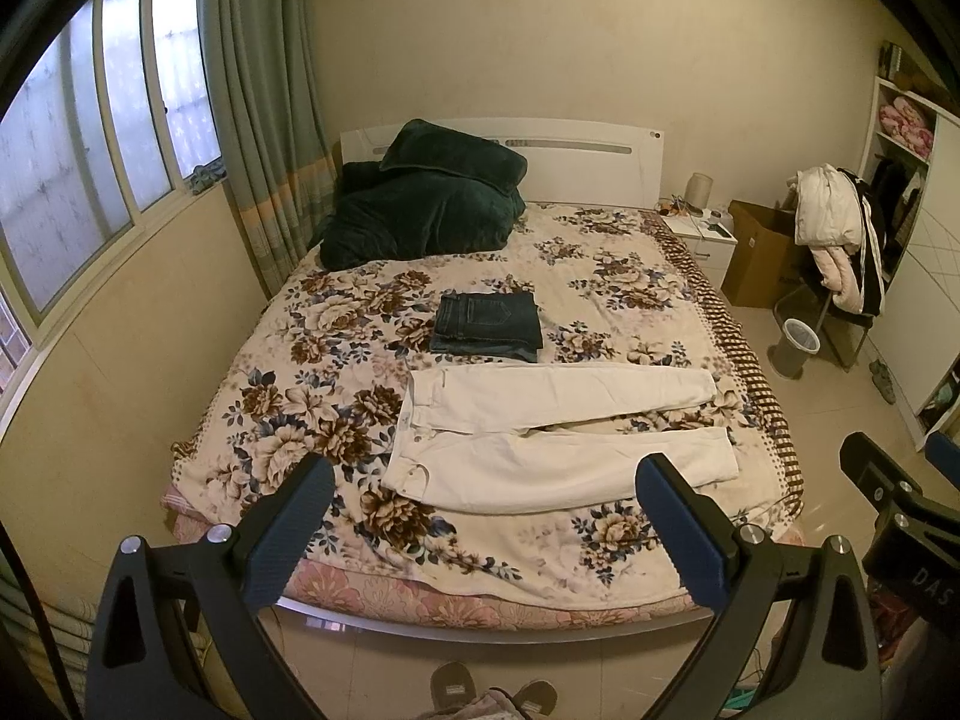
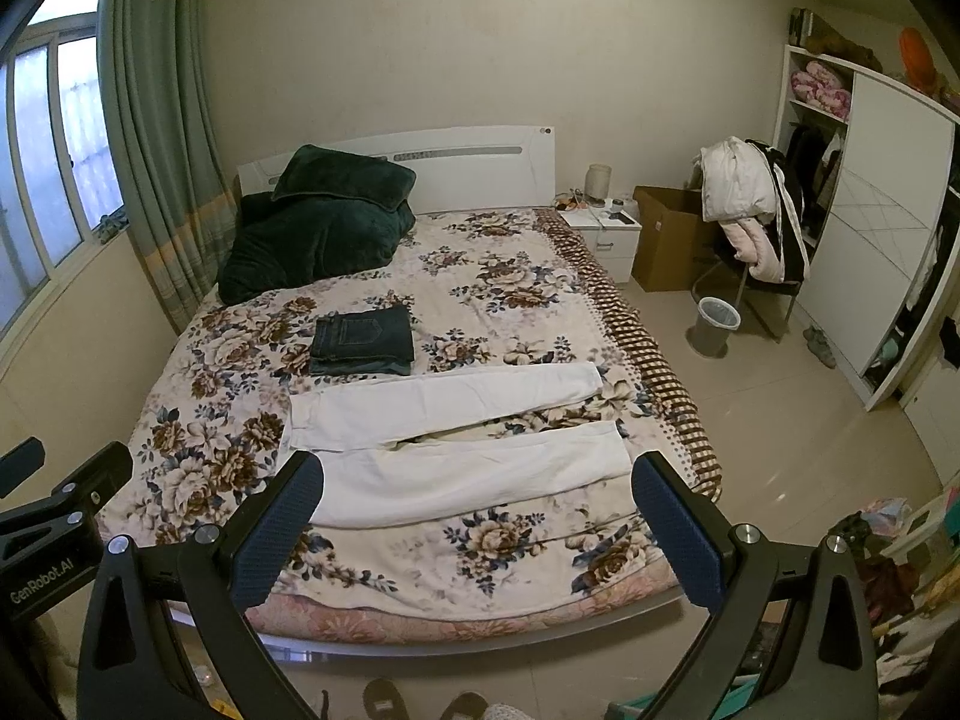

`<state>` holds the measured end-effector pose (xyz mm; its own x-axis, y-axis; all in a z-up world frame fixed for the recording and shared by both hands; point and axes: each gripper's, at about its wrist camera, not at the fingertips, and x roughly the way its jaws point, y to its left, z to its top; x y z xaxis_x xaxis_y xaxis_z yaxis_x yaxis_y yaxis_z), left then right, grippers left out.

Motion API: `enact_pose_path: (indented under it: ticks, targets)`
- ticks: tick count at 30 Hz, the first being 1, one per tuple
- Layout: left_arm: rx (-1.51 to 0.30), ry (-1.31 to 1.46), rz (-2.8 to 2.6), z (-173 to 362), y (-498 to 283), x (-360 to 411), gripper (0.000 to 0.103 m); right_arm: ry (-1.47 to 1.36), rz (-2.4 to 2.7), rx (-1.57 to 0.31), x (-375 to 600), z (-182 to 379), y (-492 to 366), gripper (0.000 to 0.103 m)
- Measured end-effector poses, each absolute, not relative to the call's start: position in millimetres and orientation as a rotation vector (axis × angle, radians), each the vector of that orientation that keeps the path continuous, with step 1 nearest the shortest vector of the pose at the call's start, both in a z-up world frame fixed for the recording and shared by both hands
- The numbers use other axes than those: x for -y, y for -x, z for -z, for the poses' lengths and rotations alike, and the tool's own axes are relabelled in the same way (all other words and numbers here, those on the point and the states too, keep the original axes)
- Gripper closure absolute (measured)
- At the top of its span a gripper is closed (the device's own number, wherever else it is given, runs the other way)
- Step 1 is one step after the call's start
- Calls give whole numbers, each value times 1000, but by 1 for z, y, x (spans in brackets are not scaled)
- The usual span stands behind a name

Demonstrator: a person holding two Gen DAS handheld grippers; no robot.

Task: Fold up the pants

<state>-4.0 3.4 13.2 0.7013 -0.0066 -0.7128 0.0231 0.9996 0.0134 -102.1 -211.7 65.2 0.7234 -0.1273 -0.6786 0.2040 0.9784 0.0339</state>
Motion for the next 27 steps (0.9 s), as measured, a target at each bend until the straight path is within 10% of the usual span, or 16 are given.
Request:
enact_pose_path:
  ticks: [27]
  targets:
    - [-906, -20, -82, 62, -95, 22, 0, -181, 178, -893, 264, 36, -8, 0]
